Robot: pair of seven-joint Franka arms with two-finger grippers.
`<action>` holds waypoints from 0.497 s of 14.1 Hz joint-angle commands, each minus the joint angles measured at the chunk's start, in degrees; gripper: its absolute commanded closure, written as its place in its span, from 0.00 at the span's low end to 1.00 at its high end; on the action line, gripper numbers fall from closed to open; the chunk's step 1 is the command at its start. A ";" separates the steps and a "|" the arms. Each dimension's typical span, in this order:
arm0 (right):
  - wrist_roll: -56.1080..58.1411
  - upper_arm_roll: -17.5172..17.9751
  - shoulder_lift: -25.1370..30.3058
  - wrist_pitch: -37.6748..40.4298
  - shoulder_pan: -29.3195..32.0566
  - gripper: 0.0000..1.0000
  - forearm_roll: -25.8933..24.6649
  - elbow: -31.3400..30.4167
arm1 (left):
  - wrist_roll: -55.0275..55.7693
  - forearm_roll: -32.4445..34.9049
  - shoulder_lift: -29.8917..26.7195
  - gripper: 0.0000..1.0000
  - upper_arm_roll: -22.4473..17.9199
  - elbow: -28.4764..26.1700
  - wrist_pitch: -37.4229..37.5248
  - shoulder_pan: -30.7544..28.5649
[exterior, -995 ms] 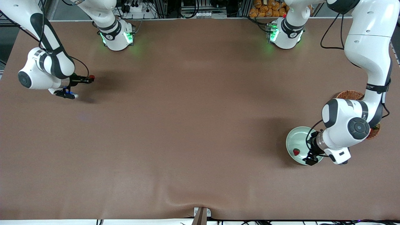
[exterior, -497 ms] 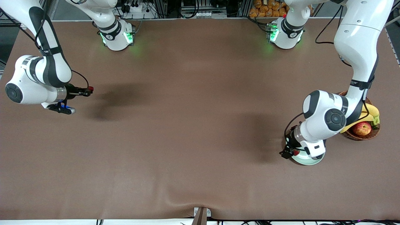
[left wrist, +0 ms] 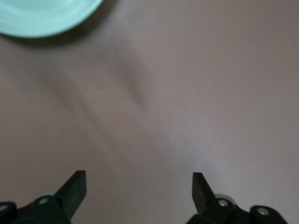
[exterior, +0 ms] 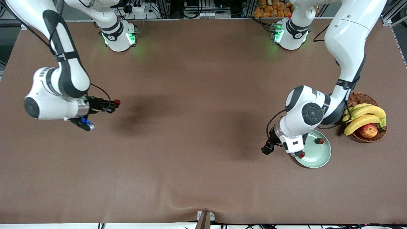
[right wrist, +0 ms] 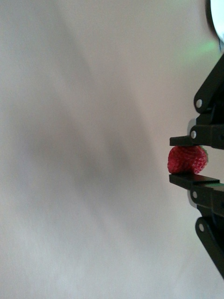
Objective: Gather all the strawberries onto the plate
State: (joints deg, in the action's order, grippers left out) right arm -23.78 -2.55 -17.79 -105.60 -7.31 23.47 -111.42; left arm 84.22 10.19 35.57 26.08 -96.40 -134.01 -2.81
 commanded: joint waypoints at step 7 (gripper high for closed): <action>-30.50 -0.70 -11.55 -14.70 -20.97 1.00 12.47 12.09 | 4.63 1.41 -1.64 0.00 -0.15 -1.07 -0.03 3.16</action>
State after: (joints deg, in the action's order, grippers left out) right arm -48.26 -2.38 -25.58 -118.52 -24.22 33.74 -103.67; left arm 86.86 10.19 35.54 26.10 -96.38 -134.03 -0.25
